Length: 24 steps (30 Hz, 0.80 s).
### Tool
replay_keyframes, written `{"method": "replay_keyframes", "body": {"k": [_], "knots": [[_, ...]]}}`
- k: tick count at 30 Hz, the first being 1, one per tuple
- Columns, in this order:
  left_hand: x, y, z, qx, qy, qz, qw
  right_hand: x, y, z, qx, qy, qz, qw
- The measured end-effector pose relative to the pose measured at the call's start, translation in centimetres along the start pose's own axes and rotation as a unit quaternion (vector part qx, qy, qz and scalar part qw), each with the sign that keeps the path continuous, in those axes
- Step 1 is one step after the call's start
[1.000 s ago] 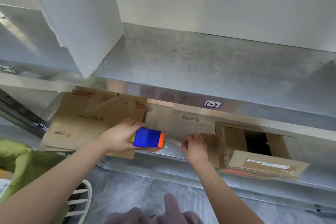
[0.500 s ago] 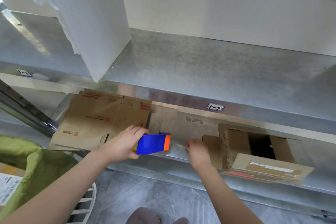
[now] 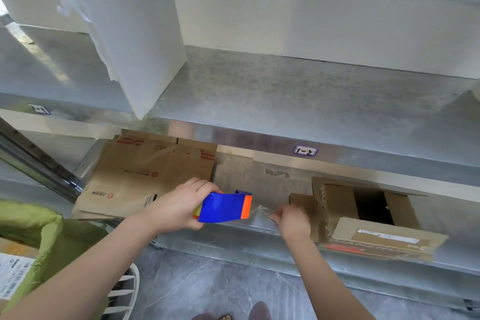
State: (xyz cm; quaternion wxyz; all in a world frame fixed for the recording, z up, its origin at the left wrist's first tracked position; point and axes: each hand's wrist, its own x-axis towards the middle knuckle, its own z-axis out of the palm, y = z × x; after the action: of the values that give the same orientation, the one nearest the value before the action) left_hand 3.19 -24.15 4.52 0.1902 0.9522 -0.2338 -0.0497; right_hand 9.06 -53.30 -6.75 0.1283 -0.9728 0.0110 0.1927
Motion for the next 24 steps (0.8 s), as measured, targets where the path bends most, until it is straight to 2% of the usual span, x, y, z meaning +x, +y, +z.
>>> {"method": "replay_keyframes", "body": {"k": [4, 7, 10, 13, 24], "knots": [[-0.3, -0.5, -0.5, -0.006, 0.013, -0.004, 1.000, -1.3, -0.6, 0.1, 0.035, 0.020, -0.017, 0.999], [-1.3, -1.3, -1.1, -0.027, 0.031, -0.026, 0.999, -3.7, -0.5, -0.1, 0.062, 0.076, -0.019, 0.995], [-1.8, -2.2, -2.7, -0.063, 0.076, -0.069, 0.993, -5.5, -0.9, -2.7, 0.101, 0.131, -0.040, 0.985], [-1.5, -1.7, -3.8, -0.053, 0.087, -0.056, 0.993, -7.2, -1.3, -6.0, 0.125, 0.150, -0.069, 0.978], [1.4, 8.4, -2.8, -0.123, 0.113, 0.032, 0.985, -14.7, 10.1, -15.3, 0.186, 0.195, 0.063, 0.961]]}}
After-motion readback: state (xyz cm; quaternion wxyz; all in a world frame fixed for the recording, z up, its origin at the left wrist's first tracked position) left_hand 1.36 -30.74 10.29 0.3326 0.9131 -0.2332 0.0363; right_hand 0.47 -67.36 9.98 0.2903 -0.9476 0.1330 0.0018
